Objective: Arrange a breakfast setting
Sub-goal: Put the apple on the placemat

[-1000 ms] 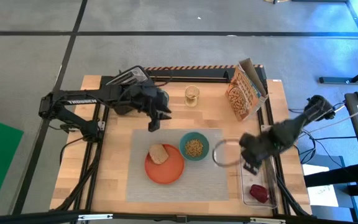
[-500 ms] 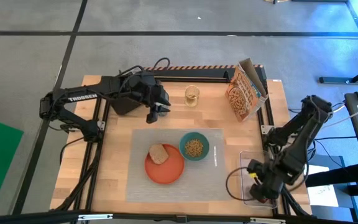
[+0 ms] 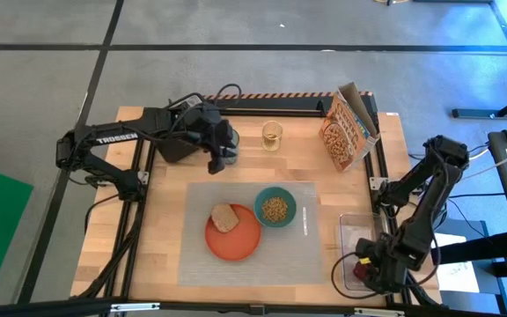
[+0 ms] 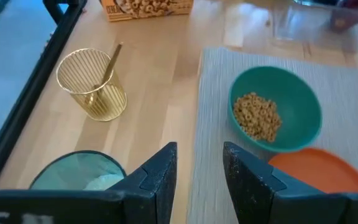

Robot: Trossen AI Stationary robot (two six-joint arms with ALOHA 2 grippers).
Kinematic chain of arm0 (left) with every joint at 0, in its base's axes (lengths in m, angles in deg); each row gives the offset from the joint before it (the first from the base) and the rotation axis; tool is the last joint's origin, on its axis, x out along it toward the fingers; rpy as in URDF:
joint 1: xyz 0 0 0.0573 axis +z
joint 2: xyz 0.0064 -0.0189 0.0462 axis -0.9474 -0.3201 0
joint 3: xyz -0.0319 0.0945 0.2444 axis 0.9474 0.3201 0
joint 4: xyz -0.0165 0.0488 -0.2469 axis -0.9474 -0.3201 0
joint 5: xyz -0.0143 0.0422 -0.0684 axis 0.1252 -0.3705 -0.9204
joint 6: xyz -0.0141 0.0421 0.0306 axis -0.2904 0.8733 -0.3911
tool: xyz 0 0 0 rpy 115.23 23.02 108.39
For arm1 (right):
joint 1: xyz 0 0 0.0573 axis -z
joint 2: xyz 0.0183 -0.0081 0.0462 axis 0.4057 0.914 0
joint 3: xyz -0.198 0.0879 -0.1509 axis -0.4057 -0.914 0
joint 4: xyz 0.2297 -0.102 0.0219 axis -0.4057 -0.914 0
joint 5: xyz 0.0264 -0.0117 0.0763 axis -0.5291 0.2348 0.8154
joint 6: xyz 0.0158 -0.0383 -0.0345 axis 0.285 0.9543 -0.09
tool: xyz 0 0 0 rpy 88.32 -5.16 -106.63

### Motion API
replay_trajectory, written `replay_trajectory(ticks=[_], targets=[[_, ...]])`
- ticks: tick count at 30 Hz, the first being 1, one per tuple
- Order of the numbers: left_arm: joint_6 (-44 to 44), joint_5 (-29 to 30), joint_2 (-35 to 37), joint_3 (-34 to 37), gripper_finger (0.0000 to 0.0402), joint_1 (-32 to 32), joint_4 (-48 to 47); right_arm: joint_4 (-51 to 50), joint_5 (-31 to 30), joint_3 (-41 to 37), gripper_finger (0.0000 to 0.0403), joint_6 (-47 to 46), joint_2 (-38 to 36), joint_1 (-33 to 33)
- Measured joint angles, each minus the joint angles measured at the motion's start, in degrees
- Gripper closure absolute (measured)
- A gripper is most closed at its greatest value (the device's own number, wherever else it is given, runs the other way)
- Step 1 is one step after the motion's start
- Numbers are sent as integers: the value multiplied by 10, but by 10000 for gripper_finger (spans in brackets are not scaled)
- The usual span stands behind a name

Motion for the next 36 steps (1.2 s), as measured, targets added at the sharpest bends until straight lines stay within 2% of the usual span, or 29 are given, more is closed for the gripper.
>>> replay_trajectory(ticks=[7, 11, 17, 23, 31, 36], targets=[[-42, 2, 0, 0, 276, 0, 4, 65, -28, -43, 61, 16, 1, -1], [-49, 16, 0, 0, 276, 0, 4, 95, -15, -66, 60, 33, 14, -1], [-64, 25, 0, 0, 276, -1, 4, 100, -10, -75, 78, 37, 24, 0], [-65, 31, 0, 0, 276, -3, 10, 104, -6, -72, 121, 16, 23, 8], [-60, 31, 0, 0, 276, -3, 44, 97, -94, -44, 129, -57, -24, 8], [-35, 28, 0, 0, 276, -9, 78, 75, -208, -13, 133, -111, -72, 7]])
